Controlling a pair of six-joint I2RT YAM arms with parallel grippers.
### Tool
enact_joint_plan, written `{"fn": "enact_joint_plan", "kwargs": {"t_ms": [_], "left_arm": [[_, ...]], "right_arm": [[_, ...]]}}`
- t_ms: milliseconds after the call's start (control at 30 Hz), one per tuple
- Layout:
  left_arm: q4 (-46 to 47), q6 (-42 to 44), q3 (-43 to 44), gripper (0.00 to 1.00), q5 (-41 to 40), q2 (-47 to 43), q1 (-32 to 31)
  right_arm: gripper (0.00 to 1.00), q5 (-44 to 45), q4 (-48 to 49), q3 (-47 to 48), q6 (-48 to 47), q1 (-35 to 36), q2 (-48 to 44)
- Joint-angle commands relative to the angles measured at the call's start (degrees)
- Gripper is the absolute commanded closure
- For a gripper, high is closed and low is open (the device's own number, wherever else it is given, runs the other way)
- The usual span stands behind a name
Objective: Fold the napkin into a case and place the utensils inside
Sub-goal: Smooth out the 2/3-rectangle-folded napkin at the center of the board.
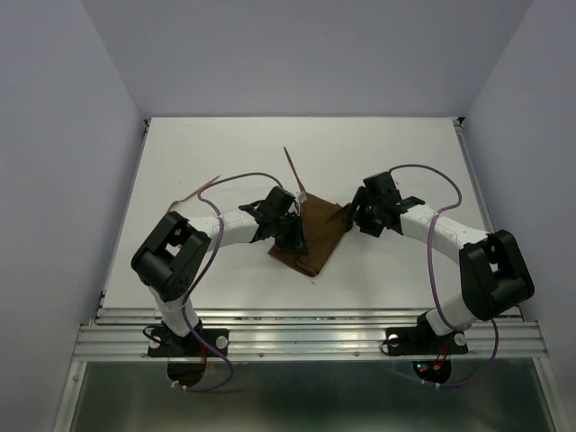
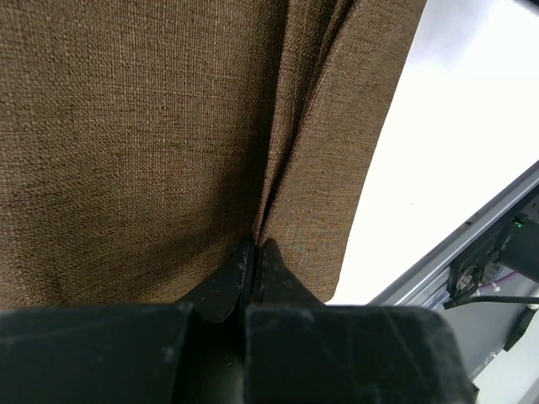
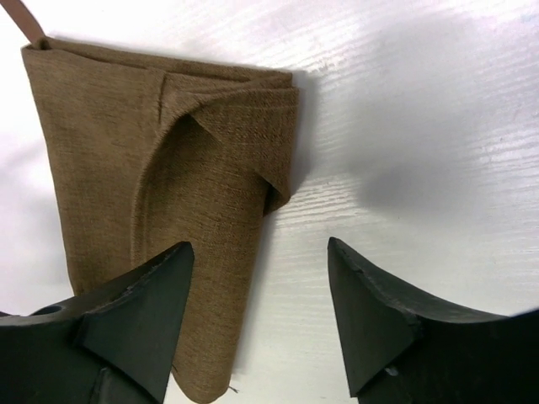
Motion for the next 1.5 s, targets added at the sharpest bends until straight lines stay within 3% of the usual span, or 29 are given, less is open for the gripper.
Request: {"fn": "enact_joint_plan", "kwargs": {"t_ms": [0,167,533,1467], "left_arm": [[1.72,0.72,-1.65,1.0,0.39,0.03,0.3],[2.52,0.55,-2.18,1.0,0.48,0.29,0.3],[3.04,0.72,-2.62,1.0,0.92,-0.06,0.3],[2.87,2.48,-2.36,1.0,1.88,0.2,0.3]], "right_arm": [[0.34,3.01,0.18,5.08,-1.05,0.38,0.77],[0.46,5.12,-0.62,8.51,-1.76,0.38,2.62],[0.62,6.62,-0.97,13.96,-3.08,0.38,9.73],[0.65,1.52,0.79,21.44,-5.54,0.38,20.72]]}}
